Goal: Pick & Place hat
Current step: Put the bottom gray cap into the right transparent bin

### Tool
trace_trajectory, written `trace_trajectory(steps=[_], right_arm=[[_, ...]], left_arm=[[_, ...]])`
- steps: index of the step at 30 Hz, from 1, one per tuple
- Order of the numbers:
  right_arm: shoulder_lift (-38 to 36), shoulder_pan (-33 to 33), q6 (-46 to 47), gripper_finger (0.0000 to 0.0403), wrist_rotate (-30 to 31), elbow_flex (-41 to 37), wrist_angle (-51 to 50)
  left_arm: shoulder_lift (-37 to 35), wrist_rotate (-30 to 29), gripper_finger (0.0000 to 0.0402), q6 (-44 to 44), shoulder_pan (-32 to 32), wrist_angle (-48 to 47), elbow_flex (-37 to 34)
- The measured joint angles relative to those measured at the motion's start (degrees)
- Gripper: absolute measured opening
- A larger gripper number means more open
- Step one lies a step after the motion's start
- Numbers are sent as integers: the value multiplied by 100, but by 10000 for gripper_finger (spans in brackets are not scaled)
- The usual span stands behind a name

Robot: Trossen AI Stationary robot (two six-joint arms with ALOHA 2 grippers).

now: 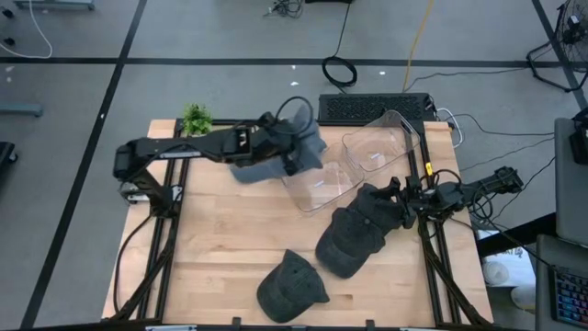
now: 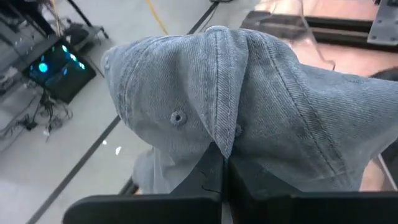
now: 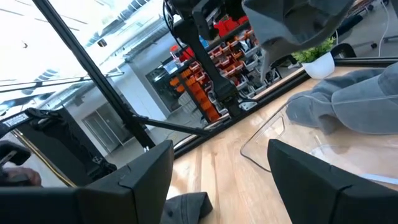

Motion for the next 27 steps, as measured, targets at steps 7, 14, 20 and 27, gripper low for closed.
trace_trajectory(steps=[7, 14, 20, 27], right_arm=[[-4, 2, -176, 249, 575, 0, 193], [64, 0, -243, 249, 2032, 0, -58], [281, -14, -100, 249, 2941, 0, 110], [1173, -241, -664, 249, 2838, 0, 1467]], left_arm=[[840, 0, 1, 468, 5, 8, 1040], [1581, 11, 1, 1106, 51, 127, 2088], [1977, 427, 1, 1160, 246, 594, 2629], [2106, 851, 1, 1279, 322, 965, 2668]])
